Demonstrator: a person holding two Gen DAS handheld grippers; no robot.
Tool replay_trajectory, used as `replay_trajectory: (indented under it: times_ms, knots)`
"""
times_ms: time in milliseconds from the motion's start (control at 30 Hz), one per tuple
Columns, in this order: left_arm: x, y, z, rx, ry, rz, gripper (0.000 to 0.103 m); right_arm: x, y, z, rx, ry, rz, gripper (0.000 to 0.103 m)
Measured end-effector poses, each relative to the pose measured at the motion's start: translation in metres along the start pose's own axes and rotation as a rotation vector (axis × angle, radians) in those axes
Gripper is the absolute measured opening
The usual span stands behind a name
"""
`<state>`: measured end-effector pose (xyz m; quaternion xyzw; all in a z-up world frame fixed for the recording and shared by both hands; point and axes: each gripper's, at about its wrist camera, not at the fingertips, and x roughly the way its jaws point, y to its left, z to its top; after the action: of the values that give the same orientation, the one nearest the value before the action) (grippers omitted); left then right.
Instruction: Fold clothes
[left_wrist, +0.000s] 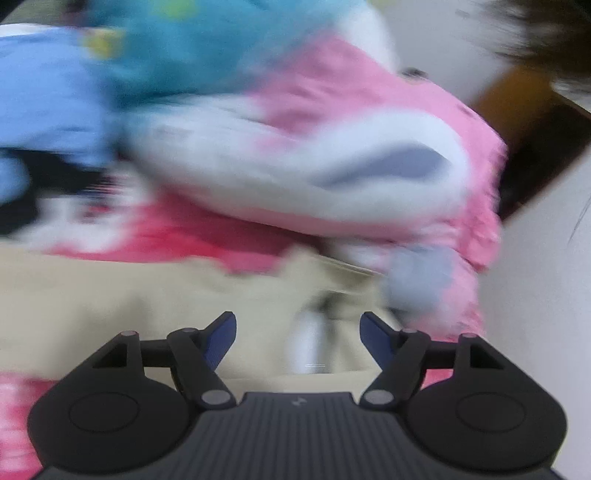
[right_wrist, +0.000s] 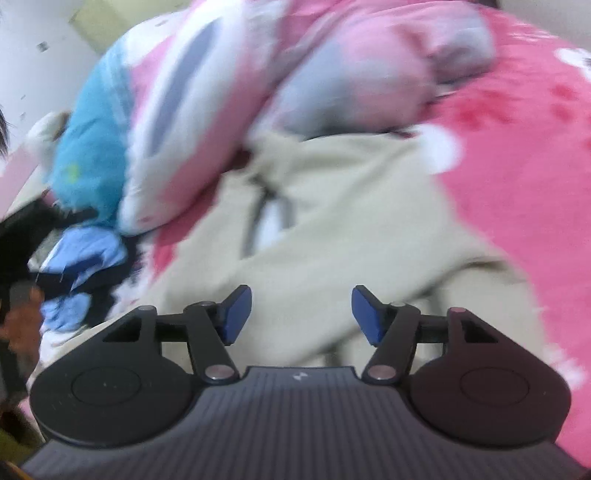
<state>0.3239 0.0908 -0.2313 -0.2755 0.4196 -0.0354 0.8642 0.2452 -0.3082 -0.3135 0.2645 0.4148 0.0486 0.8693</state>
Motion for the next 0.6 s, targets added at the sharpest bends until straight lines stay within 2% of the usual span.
replay_trajectory:
  times_ms: [100, 167, 233, 300, 433, 600]
  knots:
    - [-0.041, 0.076, 0.009, -0.113, -0.040, 0.148, 0.075, 0.026, 0.050, -0.004, -0.032, 0.038, 0.052, 0.060]
    - [-0.055, 0.128, 0.006, -0.222, -0.062, 0.231, 0.075, 0.041, 0.079, -0.007, -0.043, 0.068, 0.080, 0.060]
    - [-0.065, 0.174, 0.003, -0.311, -0.091, 0.324, 0.070, 0.056, 0.105, -0.011, -0.055, 0.102, 0.098, 0.061]
    - [-0.073, 0.212, 0.003, -0.339, -0.134, 0.420, 0.068, 0.071, 0.128, -0.021, -0.073, 0.143, 0.103, 0.061]
    - [-0.093, 0.262, 0.014, -0.291, -0.204, 0.539, 0.070, 0.094, 0.167, -0.038, -0.118, 0.216, 0.120, 0.061]
    - [-0.089, 0.300, 0.033, -0.049, -0.160, 0.574, 0.076, 0.119, 0.207, -0.057, -0.174, 0.292, 0.154, 0.061]
